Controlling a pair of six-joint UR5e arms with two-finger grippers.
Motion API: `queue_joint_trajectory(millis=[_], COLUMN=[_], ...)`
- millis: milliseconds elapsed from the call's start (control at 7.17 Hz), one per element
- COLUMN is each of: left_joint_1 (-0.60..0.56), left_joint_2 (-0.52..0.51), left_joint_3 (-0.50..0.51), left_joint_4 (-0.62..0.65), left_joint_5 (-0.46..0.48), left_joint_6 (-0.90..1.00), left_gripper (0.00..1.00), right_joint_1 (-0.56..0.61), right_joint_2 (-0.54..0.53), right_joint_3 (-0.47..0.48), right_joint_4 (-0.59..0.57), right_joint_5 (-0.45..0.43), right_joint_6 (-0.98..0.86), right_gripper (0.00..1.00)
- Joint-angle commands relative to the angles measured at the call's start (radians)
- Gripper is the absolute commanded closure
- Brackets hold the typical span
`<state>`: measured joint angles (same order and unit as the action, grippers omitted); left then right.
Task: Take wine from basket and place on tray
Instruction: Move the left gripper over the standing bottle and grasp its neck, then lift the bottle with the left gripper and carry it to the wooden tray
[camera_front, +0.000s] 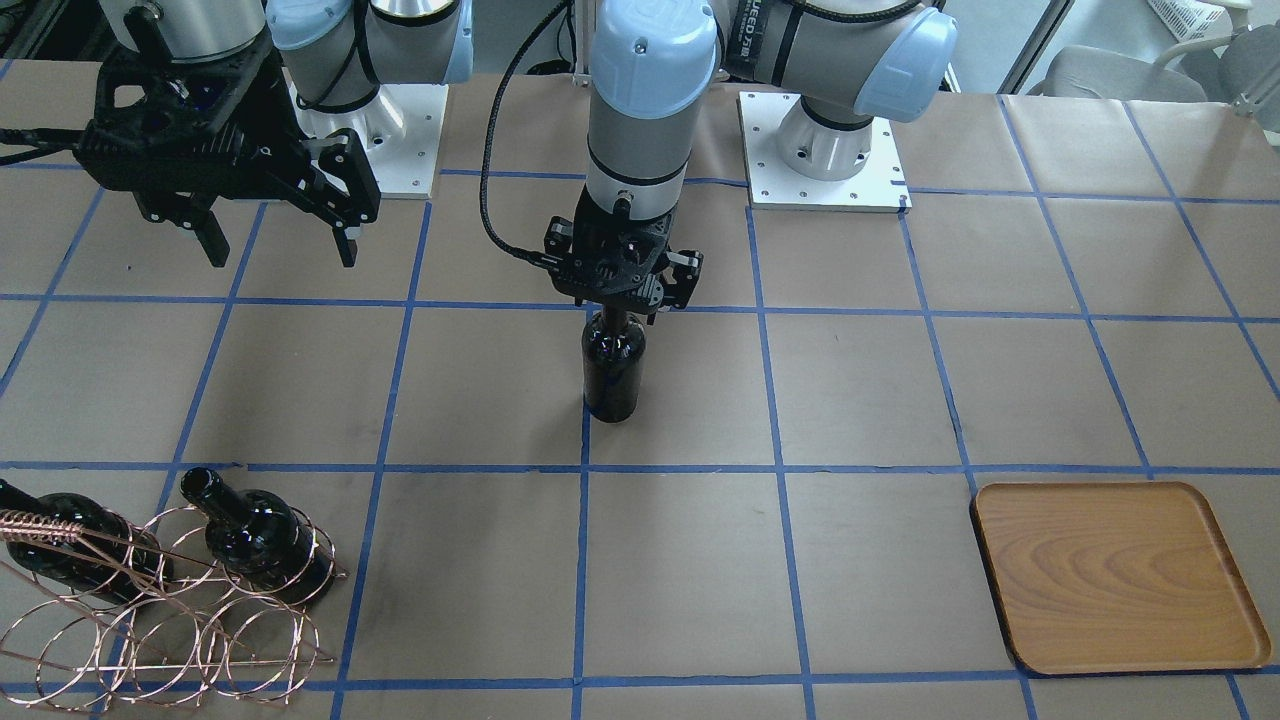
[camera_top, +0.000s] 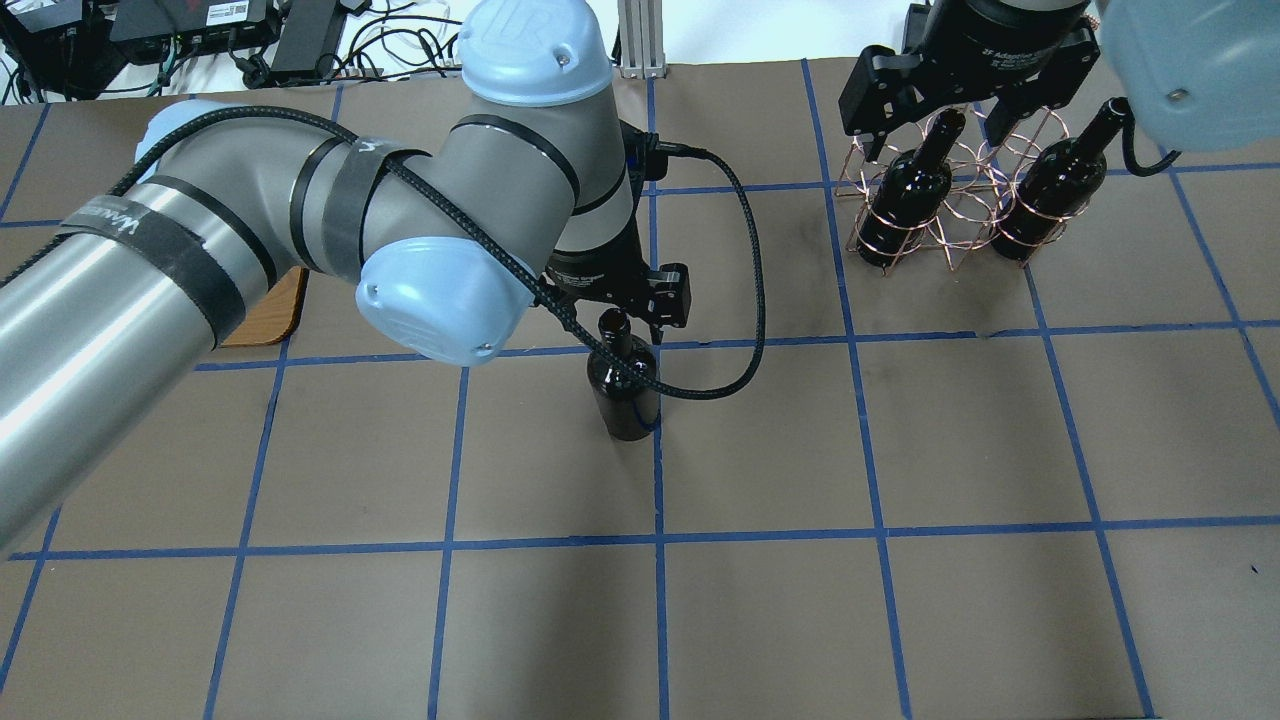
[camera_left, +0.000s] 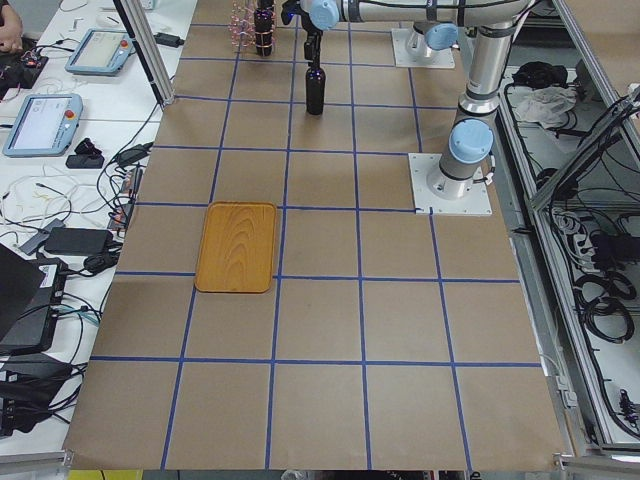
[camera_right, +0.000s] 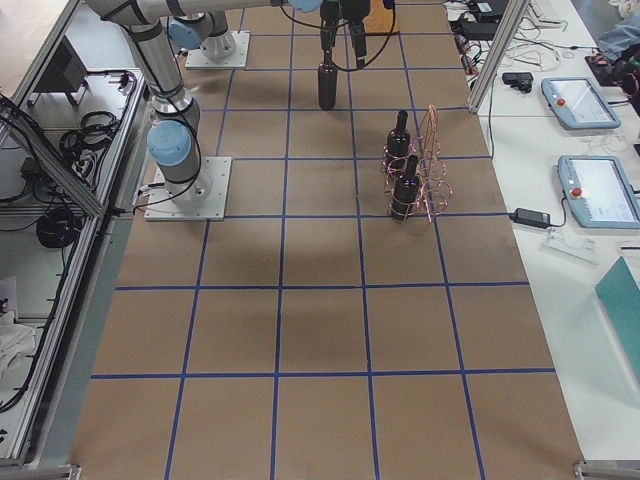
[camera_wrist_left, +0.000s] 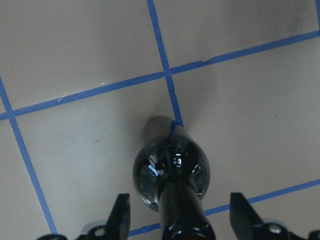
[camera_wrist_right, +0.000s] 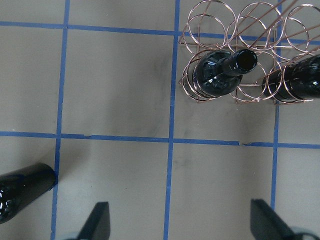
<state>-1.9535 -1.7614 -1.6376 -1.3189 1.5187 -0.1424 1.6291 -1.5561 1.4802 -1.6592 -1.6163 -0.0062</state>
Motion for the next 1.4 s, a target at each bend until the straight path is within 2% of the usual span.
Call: queue_joint_trajectory(millis=[0, 140, 279, 419, 837, 977, 1256], left_joint_1=[-0.001, -0.002, -0.002, -0.004, 0.011, 0.042, 0.201], left_joint_2=[-0.001, -0.001, -0.001, -0.001, 0.010, 0.019, 0.008], left_joint_3=[-0.001, -0.001, 0.001, -0.001, 0.021, 0.057, 0.206], left_joint_4=[0.000, -0.002, -0.011, -0.017, -0.014, -0.035, -0.182], left_joint_5=[0.000, 0.000, 0.000, 0.001, 0.018, 0.078, 0.084], left_joint_6=[0.001, 0.001, 0.001, 0.001, 0.030, 0.093, 0.226], left_gripper=[0.34, 0.51, 0.72, 1.00, 1.00, 1.00, 1.00], right_joint_1=[0.002, 0.002, 0.002, 0.002, 0.002, 0.002, 0.002], right_joint_2=[-0.002, -0.004, -0.005, -0.005, -0.010, -0.012, -0.010], right_joint_3=[0.000, 0.000, 0.000, 0.000, -0.005, -0.005, -0.005], right_joint_4=[0.007, 0.009, 0.007, 0.006, 0.007, 0.007, 0.007], right_joint_5=[-0.002, -0.002, -0.002, -0.001, -0.002, -0.002, -0.001], right_joint_6=[0.000, -0.001, 0.000, 0.000, 0.003, 0.005, 0.005], right_gripper=[0.00, 0.00, 0.00, 0.00, 0.00, 0.00, 0.00])
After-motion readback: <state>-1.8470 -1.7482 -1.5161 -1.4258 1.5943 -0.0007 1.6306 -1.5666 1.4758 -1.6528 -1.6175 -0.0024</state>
